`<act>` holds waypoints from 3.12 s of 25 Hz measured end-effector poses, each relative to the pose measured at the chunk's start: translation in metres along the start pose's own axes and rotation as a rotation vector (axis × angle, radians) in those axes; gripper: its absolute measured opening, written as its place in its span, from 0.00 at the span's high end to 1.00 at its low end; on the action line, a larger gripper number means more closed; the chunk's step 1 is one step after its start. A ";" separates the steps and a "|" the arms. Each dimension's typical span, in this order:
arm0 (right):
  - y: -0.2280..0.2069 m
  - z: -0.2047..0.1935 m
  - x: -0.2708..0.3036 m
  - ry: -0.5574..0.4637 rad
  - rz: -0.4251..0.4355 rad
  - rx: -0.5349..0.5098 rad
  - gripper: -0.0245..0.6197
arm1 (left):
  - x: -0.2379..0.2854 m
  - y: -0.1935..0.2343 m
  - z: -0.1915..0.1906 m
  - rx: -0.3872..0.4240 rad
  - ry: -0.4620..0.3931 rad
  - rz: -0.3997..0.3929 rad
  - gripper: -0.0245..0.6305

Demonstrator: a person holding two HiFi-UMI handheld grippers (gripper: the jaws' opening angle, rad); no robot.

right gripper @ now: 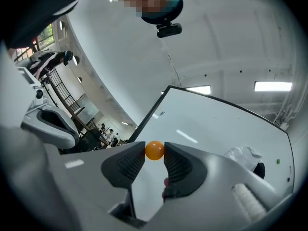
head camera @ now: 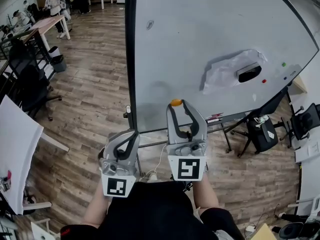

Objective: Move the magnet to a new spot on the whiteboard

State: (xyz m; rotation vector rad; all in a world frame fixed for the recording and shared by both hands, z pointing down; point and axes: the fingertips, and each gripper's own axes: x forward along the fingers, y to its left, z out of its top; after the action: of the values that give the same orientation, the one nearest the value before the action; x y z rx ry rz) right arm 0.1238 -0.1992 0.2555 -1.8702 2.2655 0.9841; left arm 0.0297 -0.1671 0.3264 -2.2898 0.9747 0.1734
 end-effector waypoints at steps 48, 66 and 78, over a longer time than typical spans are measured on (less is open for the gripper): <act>0.116 0.046 -0.104 0.120 -0.002 0.012 0.77 | -0.103 0.003 0.029 -0.074 -0.048 -0.076 0.96; 0.126 0.033 -0.115 0.160 0.012 -0.008 0.77 | -0.100 0.000 0.025 -0.097 -0.051 -0.076 0.96; 0.123 0.028 -0.115 0.166 0.009 -0.012 0.77 | -0.096 -0.006 0.024 -0.095 -0.055 -0.097 0.96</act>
State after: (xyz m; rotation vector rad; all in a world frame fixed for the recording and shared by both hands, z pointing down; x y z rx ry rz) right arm 0.0350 -0.0767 0.3345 -2.0195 2.3630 0.8765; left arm -0.0316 -0.0920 0.3444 -2.3997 0.8423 0.2455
